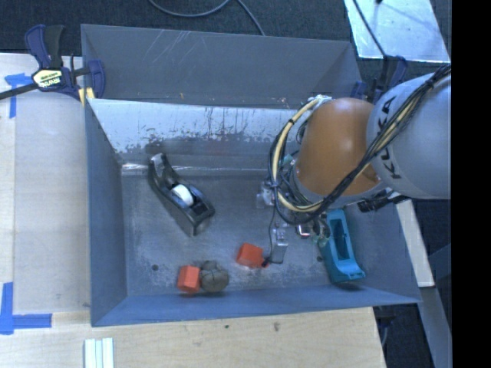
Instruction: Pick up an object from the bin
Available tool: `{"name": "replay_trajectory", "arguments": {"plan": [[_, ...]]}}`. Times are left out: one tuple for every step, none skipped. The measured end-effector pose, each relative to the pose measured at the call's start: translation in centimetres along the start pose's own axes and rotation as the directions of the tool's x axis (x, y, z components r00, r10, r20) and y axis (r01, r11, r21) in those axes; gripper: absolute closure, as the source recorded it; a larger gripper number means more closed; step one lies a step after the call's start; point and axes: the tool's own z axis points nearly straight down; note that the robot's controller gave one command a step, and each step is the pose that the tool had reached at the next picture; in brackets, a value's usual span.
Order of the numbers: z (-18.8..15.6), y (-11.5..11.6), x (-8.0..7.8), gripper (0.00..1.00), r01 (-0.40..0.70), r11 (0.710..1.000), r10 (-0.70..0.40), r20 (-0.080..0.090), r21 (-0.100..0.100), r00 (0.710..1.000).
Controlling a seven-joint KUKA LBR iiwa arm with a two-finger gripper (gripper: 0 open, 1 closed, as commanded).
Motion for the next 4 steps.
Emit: {"name": "replay_trajectory", "arguments": {"plan": [[-0.1, -0.1, 1.0, 0.0, -0.091, 0.996, 0.091, 0.006, -0.001, 0.996], [3.0, 0.0, 2.0, 0.0, -0.219, 0.976, 0.219, 0.003, -0.001, 0.976], [4.9, -0.1, 1.7, 1.0, -0.344, 0.939, 0.344, 0.011, -0.006, 0.939], [4.8, -0.1, 1.7, 1.0, -0.343, 0.939, 0.343, 0.011, -0.006, 0.939]]}}
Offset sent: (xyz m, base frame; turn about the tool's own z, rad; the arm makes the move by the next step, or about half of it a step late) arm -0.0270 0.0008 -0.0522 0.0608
